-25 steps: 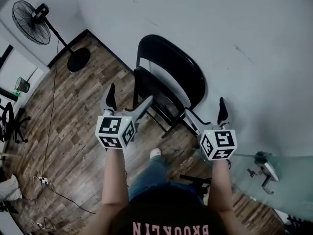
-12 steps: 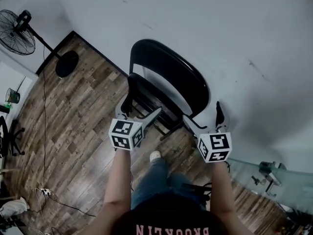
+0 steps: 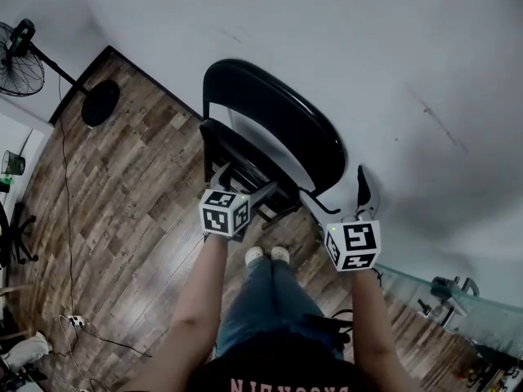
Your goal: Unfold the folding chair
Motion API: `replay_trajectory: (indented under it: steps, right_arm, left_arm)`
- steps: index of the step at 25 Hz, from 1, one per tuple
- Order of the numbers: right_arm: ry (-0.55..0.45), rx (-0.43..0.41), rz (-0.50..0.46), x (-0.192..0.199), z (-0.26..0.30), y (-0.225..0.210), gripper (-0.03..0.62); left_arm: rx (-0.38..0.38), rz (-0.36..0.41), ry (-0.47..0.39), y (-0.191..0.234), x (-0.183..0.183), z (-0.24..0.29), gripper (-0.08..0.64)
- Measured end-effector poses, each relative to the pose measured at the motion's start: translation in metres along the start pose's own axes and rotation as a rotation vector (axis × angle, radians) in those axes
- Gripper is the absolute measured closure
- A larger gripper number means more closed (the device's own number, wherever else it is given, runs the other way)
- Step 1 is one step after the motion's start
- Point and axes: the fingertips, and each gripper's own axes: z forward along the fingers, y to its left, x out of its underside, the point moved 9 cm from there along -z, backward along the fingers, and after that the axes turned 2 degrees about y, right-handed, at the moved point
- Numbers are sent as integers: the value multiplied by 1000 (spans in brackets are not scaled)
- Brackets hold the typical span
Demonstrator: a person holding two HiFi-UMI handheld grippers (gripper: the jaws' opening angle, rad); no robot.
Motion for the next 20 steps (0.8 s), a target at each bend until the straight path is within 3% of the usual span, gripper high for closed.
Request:
replay_trajectory:
  steps: [6,8,13,17,20]
  right_arm:
    - [27,-17,18,10,4,-8,21]
    - [33,-21,27,13,4,-11,21]
    - [53,-36,25,18,4,-12,23]
    - [67,-64,12,21,5,-9,23]
    - [74,-69,20,23,8,-8,23]
  left_arm:
    - [13,-408,12,14,27,35,34]
    - [2,-507,-10,18,33,45,64]
    - [-2,-745,-86,18,42,60,280]
    - [28,-845,-100,12,49,66,464]
    - [67,-957,-143,13,53,65,500]
